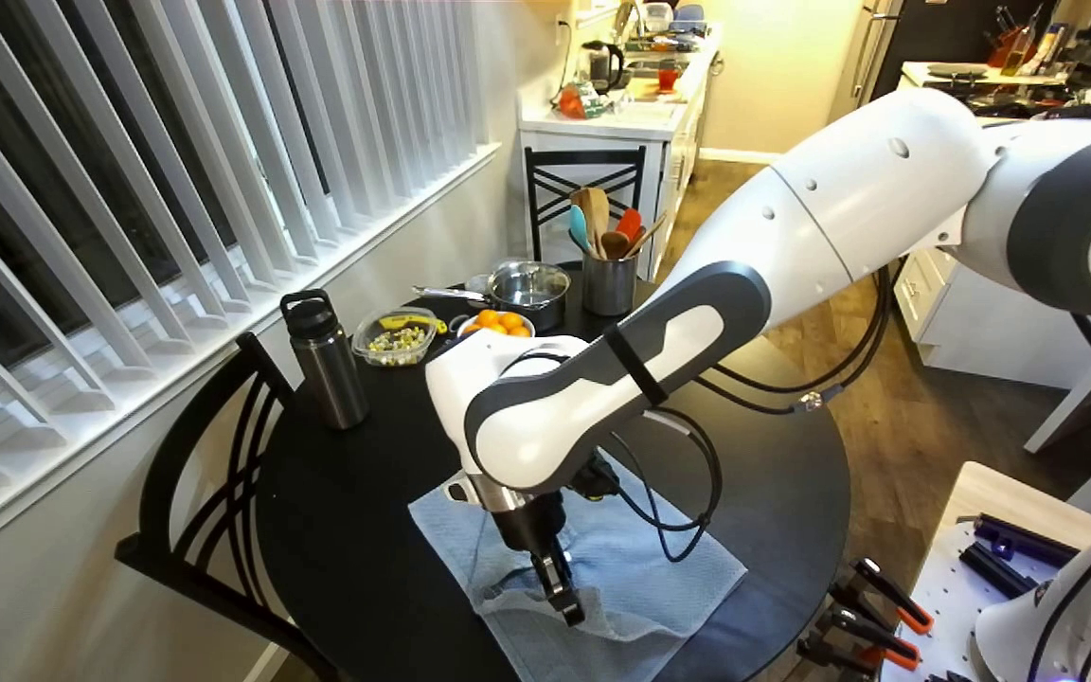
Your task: Fold the towel on the table
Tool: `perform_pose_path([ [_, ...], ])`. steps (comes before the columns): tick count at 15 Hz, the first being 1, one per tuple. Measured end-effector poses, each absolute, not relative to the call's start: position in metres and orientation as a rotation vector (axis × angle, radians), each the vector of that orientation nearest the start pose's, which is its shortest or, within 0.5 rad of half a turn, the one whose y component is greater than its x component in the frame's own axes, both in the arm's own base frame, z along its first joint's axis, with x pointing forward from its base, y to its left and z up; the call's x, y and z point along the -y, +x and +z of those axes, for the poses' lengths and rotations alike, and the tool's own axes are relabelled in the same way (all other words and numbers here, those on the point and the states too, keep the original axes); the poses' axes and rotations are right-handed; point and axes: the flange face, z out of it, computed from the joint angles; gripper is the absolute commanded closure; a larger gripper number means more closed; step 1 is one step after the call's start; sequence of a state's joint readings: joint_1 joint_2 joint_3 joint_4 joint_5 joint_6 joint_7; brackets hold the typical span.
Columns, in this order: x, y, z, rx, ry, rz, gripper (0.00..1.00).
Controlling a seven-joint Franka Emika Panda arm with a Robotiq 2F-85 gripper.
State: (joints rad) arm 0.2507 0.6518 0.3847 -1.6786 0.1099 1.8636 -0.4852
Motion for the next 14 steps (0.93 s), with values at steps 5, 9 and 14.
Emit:
perform_pose_path([
  [5,-0.37,0.515,0.215,1.347,-2.352,0.704,0.99],
  [9,-0.375,0.518,0.205,1.338,-2.33,0.733,0.98],
  [14,-0.381,0.522,0.199,1.329,-2.309,0.747,0.98],
])
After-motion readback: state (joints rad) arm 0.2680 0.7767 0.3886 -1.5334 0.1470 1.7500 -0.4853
